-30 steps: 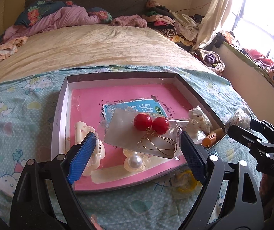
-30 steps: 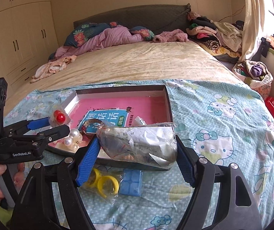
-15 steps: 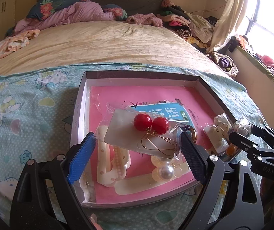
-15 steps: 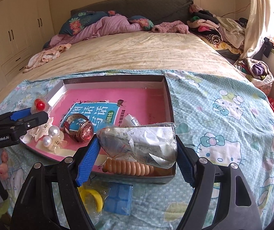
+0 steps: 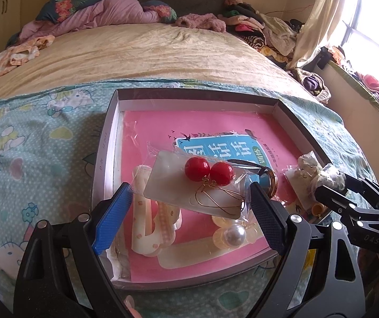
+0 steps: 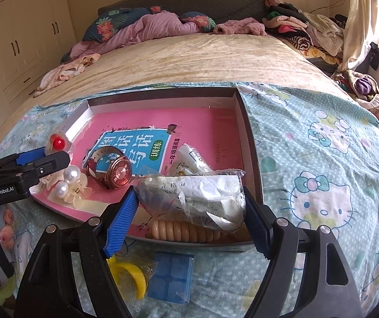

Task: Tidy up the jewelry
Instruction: 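Carry the earring card and foil packet into the pink box and open both grippers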

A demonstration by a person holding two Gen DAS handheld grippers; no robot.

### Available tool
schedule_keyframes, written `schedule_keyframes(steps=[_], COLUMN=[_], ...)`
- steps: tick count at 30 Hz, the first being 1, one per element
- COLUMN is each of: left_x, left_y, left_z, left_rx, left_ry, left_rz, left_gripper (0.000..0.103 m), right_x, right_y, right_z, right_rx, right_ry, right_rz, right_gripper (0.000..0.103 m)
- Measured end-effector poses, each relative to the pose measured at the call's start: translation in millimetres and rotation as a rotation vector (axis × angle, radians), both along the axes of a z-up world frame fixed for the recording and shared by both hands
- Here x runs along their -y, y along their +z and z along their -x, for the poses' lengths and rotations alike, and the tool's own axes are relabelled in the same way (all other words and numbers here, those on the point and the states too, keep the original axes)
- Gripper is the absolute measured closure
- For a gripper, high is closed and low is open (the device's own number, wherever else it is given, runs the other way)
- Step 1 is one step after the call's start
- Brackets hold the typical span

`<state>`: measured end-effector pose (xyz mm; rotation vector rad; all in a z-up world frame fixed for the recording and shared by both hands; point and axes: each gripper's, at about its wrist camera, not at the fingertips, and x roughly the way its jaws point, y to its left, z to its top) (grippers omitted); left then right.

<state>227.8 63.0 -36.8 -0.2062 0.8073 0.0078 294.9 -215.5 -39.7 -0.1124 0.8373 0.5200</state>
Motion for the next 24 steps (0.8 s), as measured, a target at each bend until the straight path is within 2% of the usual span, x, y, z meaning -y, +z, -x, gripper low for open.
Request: schedule_keyframes(steps=[10, 19, 24], left_x=[1, 2, 5], left_y=[-2, 2, 17], left_z=[2, 9, 24], left_rx=[-0.012, -0.023, 0.011], left_ry=[-0.001, 0.002, -0.006], left_rz=[-0.002, 0.000, 0.004], left_gripper=[0.020, 0.015, 0.011], right_x=[10, 29, 39], right_y=[13, 27, 41], right_z=[12, 26, 41], right_rx=[0.028, 0.036, 0.061], right_ry=[-0.016, -0.055, -0.060], right_rz=[-0.042, -0.093, -0.119], right_gripper=[0.013, 0.008, 0.007])
